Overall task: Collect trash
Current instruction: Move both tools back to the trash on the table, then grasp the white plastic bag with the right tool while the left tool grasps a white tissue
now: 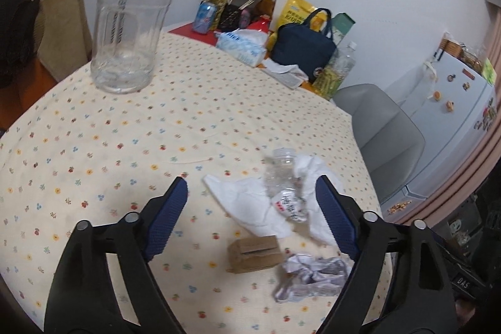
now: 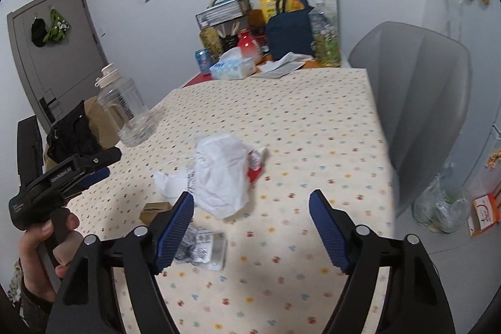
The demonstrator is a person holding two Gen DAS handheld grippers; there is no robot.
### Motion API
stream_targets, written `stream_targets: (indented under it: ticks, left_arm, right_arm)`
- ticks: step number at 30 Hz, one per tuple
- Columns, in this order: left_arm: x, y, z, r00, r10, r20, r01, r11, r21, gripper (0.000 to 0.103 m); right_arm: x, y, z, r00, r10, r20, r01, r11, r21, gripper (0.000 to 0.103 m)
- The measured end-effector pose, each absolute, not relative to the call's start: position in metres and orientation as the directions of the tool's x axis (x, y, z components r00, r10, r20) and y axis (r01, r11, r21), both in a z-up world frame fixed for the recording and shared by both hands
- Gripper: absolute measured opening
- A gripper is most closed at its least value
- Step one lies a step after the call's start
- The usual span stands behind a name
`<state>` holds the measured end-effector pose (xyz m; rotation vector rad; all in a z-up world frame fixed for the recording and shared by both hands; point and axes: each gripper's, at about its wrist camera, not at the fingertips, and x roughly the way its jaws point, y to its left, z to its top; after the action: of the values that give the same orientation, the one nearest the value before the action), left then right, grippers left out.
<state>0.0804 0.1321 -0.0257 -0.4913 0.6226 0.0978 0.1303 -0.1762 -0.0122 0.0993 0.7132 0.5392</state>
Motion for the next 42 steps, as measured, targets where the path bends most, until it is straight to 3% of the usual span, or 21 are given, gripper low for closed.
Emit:
stream_targets:
  ticks: [6, 11, 20, 22, 23, 25, 26, 28, 42]
  left_arm:
    - [0.094, 0.148, -0.054, 0.768, -0.067, -0.637, -0.277, 0.862, -0.424, 0.060]
    - [0.118, 0.150, -0.077, 0.721, -0.101, -0.686, -0.290, 0.855, -0.431, 0.048]
    - [0.152, 0.142, -0.092, 0.681, -0.055, -0.730, -0.318, 0.876, -0.362, 0.046]
    - [0.157, 0.138, -0.092, 0.667, -0.062, -0.743, -0.310, 0.883, -0.352, 0.024]
    - [0.158, 0.135, -0.093, 0.660, -0.057, -0.749, -0.308, 0.889, -0.339, 0.021]
    - [0.160, 0.130, -0.095, 0.651, -0.064, -0.756, -0.298, 0.895, -0.332, 0.003]
    - [0.159, 0.129, -0.096, 0.650, -0.066, -0.757, -0.296, 0.895, -0.332, 0.003]
    - [0.157, 0.128, -0.094, 0.651, -0.058, -0.756, -0.300, 0.896, -0.327, 0.003]
    - [0.111, 0.139, -0.019, 0.789, -0.011, -0.615, -0.260, 0.900, -0.350, 0.003]
  right_arm:
    - [0.147, -0.141, -0.031, 0.560, 0.534, -0.634, -0.471, 0.834, 0.286, 0.052]
    - [0.160, -0.125, -0.046, 0.526, 0.538, -0.659, -0.477, 0.828, 0.295, 0.043]
    - [0.174, -0.115, -0.066, 0.495, 0.531, -0.688, -0.473, 0.829, 0.300, 0.041]
    - [0.176, -0.113, -0.068, 0.487, 0.536, -0.690, -0.483, 0.823, 0.298, 0.038]
    - [0.176, -0.111, -0.069, 0.480, 0.540, -0.692, -0.491, 0.819, 0.298, 0.034]
    - [0.178, -0.108, -0.072, 0.471, 0.544, -0.695, -0.501, 0.813, 0.296, 0.027]
    - [0.178, -0.108, -0.073, 0.466, 0.543, -0.698, -0.501, 0.812, 0.298, 0.016]
    - [0.179, -0.108, -0.074, 0.457, 0.547, -0.702, -0.500, 0.810, 0.306, 0.006]
    - [0.157, -0.125, -0.017, 0.558, 0.578, -0.596, -0.525, 0.802, 0.286, 0.003]
